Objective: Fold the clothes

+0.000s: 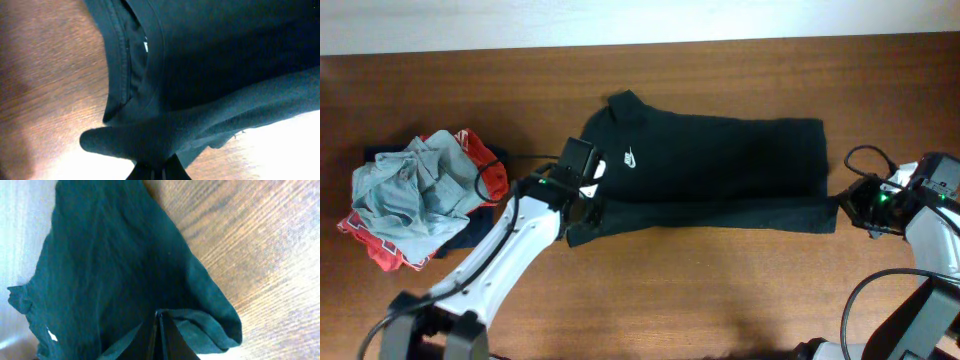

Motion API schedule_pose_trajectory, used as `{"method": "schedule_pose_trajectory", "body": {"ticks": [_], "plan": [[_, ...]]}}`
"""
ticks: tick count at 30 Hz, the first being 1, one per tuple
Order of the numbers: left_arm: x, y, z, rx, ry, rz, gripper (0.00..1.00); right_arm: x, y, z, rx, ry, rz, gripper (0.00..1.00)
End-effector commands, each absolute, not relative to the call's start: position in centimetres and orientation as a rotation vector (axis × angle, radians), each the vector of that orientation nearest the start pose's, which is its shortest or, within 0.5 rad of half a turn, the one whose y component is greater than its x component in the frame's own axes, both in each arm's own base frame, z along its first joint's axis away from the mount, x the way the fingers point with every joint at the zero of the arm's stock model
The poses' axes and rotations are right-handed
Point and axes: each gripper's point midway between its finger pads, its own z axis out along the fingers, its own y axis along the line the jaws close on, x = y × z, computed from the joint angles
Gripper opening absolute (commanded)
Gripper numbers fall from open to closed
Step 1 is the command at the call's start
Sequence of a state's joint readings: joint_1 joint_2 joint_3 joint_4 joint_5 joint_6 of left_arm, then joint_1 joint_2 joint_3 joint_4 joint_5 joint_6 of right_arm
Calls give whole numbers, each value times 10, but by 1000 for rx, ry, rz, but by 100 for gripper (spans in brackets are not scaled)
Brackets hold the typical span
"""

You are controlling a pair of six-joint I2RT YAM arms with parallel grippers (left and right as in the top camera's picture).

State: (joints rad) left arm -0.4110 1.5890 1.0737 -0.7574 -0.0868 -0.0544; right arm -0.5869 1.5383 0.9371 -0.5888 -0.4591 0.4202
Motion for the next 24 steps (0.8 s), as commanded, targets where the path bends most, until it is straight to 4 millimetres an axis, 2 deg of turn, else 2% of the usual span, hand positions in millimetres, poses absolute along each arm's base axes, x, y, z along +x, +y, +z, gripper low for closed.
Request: {"method": "schedule_pose_trajectory", "body": {"ticks": [1,8,12,19,20,21,22,24], "plan": [[325,-119,65,543,2789,66,1,329,-118,81,1141,2385,585,4],[335,-120,50,543,2790,99,1,341,-114,82,1070,2394,517,4],[337,-117,50,538,2782,124,1,340,-120,78,1075,2408,417,4],[338,-117,50,549,2779,126,1,343,-126,77,1078,2395,382,4],[338,-117,50,555,2777,127,2,343,-126,76,1079,2397,383,12],[338,-117,50,563,2776,128,4,343,-126,74,1082,2400,383,35],[338,-116,50,561,2775,138,12,343,-126,74,1083,2402,383,51],[338,-110,51,555,2775,182,28,343,-126,74,1083,2402,384,58]]}}
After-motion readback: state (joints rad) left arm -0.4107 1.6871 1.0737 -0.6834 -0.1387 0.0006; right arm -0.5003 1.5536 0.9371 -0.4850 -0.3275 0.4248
